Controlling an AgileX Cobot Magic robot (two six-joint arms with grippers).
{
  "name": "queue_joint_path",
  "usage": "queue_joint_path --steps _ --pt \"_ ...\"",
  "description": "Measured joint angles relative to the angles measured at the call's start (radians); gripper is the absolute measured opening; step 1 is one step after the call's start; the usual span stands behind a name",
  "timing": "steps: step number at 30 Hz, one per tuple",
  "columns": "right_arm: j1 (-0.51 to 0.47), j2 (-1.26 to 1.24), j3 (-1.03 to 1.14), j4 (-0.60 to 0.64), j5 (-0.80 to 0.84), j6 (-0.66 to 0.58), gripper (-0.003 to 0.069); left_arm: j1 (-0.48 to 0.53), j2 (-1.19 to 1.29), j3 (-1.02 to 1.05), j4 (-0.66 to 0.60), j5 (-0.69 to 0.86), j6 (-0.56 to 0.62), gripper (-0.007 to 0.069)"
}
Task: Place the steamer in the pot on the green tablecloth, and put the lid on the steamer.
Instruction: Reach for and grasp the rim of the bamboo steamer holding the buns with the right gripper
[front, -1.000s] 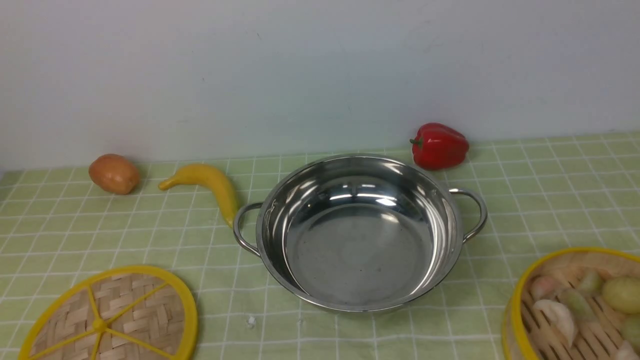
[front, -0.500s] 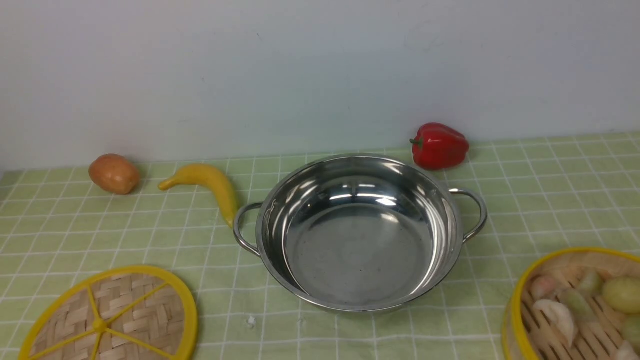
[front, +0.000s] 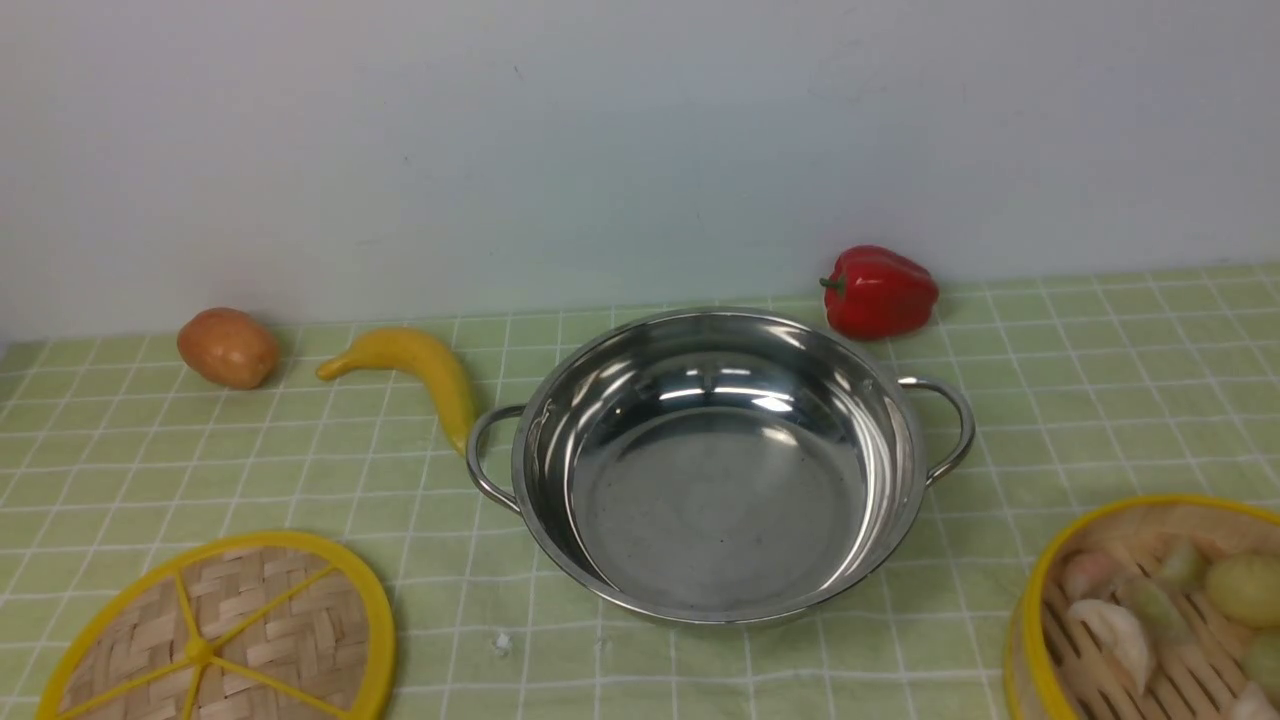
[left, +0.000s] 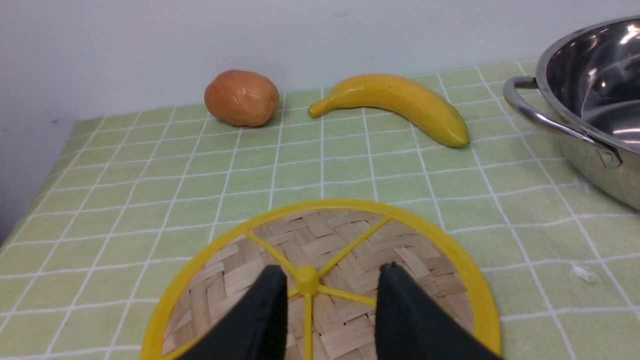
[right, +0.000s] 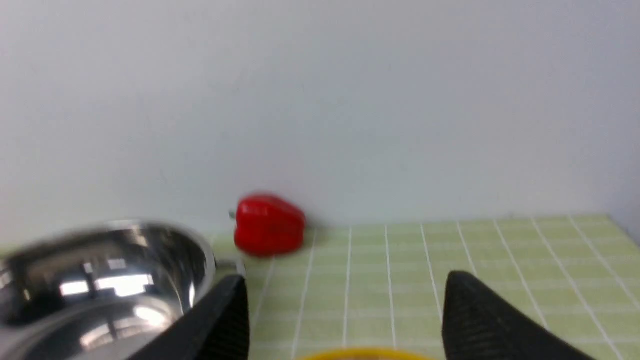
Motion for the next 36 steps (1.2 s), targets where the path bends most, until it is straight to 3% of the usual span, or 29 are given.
queue_joint_path --steps 2,9,16,20,24,28,32,36 --pt "0.000 -0.001 -0.052 0.011 0.031 0.001 0.0505 0.000 0.000 0.000 0.000 0.000 0.000 0.0243" --pt "0.000 -0.004 -0.365 0.062 0.428 0.001 0.0505 0.000 0.000 0.000 0.000 0.000 0.000 0.0243" --pt "0.000 -0.004 -0.398 0.171 0.526 0.003 0.0505 0.000 0.000 0.000 0.000 0.000 0.000 0.0243" --pt "0.000 0.058 -0.434 0.226 0.709 -0.023 0.0505 0.000 0.000 0.000 0.000 0.000 0.000 0.0243" --pt "0.000 0.269 -0.443 0.236 0.879 -0.201 0.0505 0.000 0.000 0.000 0.000 0.000 0.000 0.0243" --pt "0.000 0.485 -0.447 0.257 0.939 -0.386 0.0505 0.000 0.000 0.000 0.000 0.000 0.000 0.0243" --pt "0.018 0.694 -0.449 0.290 0.947 -0.456 0.0505 0.000 0.000 0.000 0.000 0.000 0.000 0.0243" --pt "0.119 0.863 -0.473 0.280 0.923 -0.494 0.0505 0.000 0.000 0.000 0.000 0.000 0.000 0.0243"
